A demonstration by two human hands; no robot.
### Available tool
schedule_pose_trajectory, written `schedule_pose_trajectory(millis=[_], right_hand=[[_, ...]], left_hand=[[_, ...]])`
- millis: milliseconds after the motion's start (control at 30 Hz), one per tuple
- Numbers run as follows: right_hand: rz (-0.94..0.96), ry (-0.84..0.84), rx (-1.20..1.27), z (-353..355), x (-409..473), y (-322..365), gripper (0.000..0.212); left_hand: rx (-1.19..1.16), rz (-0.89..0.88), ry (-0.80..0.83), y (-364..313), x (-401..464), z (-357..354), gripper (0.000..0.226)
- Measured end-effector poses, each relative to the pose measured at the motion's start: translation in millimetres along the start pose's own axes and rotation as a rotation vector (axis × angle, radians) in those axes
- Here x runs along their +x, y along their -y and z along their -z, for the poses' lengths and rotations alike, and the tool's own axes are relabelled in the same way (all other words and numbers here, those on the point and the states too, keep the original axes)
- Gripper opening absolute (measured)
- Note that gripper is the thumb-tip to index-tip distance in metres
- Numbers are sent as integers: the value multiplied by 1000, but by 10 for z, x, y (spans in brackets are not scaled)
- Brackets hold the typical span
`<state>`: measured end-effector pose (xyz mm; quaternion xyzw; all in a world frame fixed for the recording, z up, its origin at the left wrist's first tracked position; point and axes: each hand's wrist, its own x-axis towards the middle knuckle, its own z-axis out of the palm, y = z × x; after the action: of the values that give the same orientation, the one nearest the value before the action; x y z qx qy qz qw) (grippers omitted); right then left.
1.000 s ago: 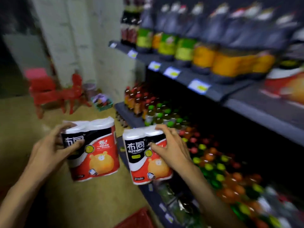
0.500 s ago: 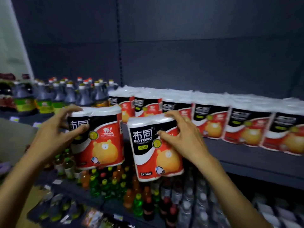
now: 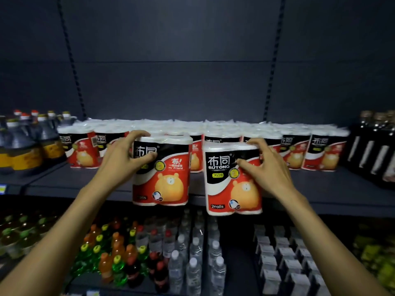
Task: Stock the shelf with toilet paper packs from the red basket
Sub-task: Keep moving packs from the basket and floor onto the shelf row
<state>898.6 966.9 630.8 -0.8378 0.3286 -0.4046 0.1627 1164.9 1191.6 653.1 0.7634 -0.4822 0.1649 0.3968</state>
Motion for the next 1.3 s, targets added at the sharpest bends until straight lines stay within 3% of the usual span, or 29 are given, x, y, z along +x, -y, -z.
schedule_pose_trajectory(millis=[367,700,967,1300], right_hand=[[-146,-192,-136,880,128,-1054,50],[-248,-260,-170,1759,370,-2304,50],[-209,-250,-82,2132,717,-3133,49],[-185,-208,18,2105,1033,-3532,47]], left_hand=[[-151,-113,46,-861,553,-1125,49],[-285,-183,24,-2055,886,-2124,46],[-239,-97,12,-2936,1062,-3019,46],[-20,45,66,-3213,1115,-3751,46]])
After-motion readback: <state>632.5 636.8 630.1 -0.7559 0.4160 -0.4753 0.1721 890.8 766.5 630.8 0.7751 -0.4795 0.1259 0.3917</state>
